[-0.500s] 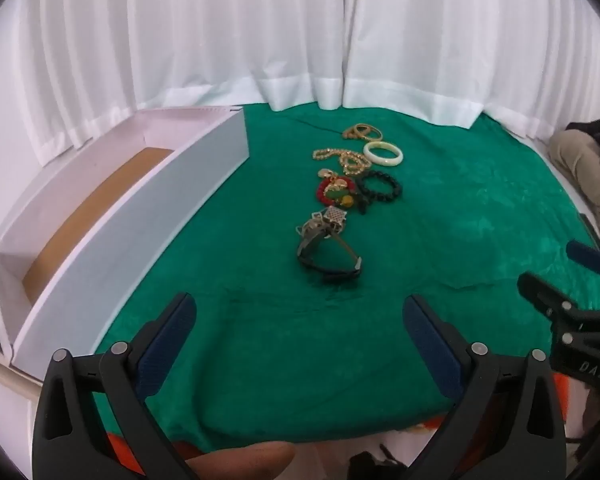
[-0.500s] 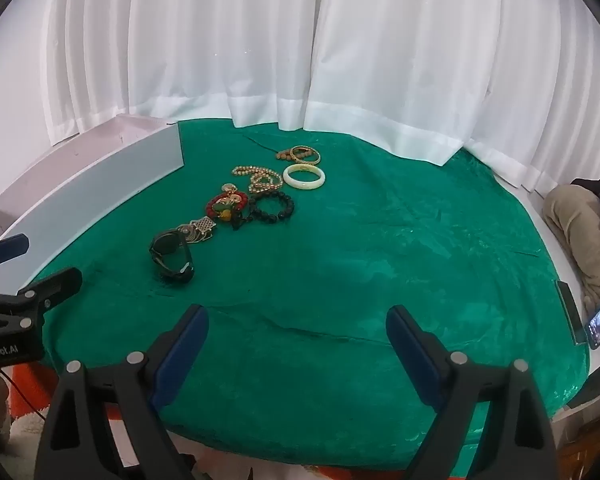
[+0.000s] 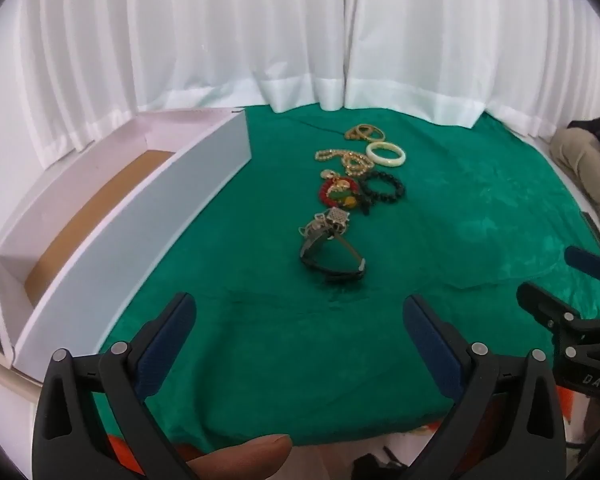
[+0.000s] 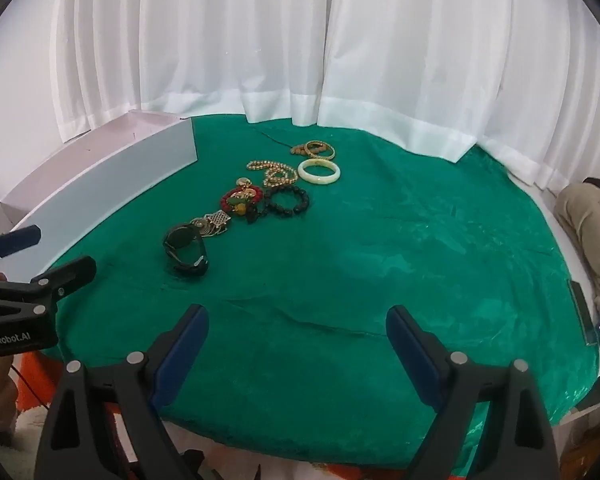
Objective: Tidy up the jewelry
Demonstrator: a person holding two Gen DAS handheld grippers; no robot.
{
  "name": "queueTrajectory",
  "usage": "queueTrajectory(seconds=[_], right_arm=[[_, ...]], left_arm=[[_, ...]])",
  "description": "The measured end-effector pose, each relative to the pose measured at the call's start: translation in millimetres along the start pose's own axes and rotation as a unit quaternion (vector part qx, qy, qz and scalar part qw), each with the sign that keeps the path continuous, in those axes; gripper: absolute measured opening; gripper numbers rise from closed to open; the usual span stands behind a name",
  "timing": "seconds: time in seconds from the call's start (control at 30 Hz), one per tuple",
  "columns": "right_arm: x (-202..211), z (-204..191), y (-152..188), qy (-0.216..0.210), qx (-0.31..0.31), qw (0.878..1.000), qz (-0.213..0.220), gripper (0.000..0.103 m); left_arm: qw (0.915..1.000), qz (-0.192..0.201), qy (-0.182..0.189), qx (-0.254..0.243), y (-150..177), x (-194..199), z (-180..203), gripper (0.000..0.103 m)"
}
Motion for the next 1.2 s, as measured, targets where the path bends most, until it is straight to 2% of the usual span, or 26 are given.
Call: queueTrajectory(seconds=[0.1,0.2,0.33,0.4,0.47,0.63,0.8,1.1,1.2], right_arm=[[-0.8,0.4,2.3,-0.006,-0.003,1.000,-0.001,0.092],[-0.7,2.1,2.7,-0.006,-0.007,1.000,0.000,0.092],[-0.2,7.4,-0.1,0.006,-0.009,1.000,0.006,0.092],[0.0,10.5,-1.3,0.008,-0.012,1.000,0.009,0.092],[-0.8,13.7,-1.6,0.011,-0.017,1.000,0.010,0.092],[-2.7,13.6,0.0,0.009,-0.018,1.000,0.005,0.092],[0.5,6.6,2.3,-0.001,-0.011,1.000,0.008,0.092],[-1.7,7.5,3.7,-0.018,-0.019,1.000,0.001,0.092],[-1.0,10.0,4.6,-0.019,-0.023,1.000,0.002,0.100]], left_arm=[[1.0000,0.006,-0.007,-0.003,-0.2,1.0,1.3,0.103],[0.9999,0.015,0.004,0.008,-2.4,3.7,0.3,0.103],[0.9989,0.047,-0.003,-0.002,-10.4,10.2,-4.1,0.103],[0.9983,0.052,-0.021,-0.013,-13.8,9.2,-6.2,0.103],[0.9979,0.039,-0.047,-0.018,-14.1,4.8,-10.8,0.103],[1.0000,0.003,0.002,0.000,-4.6,-4.0,-8.2,0.103],[0.9998,0.014,-0.010,-0.014,-5.2,-0.9,-4.4,0.103],[0.9997,0.008,0.016,0.017,-2.5,-4.1,-5.7,0.103],[0.9998,0.007,0.012,0.017,-1.6,-0.4,-6.1,0.103]])
Point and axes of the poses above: each gripper's, at about its wrist camera, not at the fingertips, and x roughly against the way its jaws point, z to its right, y to its underside, the point moved 6 cm from there along -x, roughly the way its jaws point, and after that the axes turned 11 degrees about y, right-handed, at the moved point
